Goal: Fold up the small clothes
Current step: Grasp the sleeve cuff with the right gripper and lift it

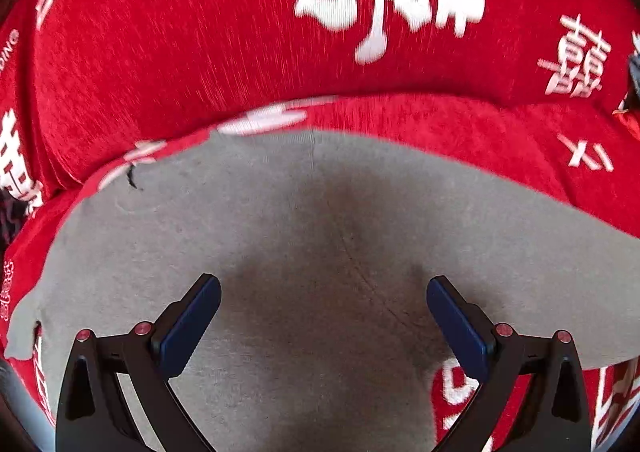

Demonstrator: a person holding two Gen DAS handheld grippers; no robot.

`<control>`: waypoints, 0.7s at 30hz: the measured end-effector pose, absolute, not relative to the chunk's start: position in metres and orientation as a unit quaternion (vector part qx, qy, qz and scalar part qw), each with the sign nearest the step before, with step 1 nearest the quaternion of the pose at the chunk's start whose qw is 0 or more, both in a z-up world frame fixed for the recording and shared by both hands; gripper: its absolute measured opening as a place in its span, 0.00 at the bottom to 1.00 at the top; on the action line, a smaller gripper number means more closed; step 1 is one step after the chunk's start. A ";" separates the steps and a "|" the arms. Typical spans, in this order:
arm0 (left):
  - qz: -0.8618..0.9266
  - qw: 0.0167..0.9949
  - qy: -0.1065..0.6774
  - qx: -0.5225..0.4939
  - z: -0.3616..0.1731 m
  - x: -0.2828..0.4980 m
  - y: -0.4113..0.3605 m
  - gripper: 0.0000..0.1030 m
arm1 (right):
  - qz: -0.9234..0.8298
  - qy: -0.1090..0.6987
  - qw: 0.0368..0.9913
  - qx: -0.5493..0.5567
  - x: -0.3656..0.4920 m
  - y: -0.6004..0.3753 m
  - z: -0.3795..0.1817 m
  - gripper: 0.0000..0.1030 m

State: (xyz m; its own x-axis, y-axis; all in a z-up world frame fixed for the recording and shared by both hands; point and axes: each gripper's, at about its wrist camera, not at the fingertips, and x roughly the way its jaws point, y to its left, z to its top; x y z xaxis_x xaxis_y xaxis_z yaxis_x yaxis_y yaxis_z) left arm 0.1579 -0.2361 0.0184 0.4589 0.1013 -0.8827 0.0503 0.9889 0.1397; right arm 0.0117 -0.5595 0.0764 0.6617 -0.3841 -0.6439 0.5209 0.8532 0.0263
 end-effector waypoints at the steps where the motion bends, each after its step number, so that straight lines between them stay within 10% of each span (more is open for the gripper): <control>1: 0.011 0.843 0.533 0.074 0.011 0.160 -0.237 1.00 | -0.250 0.326 0.906 0.104 0.012 -0.558 0.077 0.07; 21: -0.017 0.873 0.486 0.041 0.054 0.117 -0.196 1.00 | -0.226 0.289 0.926 0.084 0.009 -0.504 0.138 0.07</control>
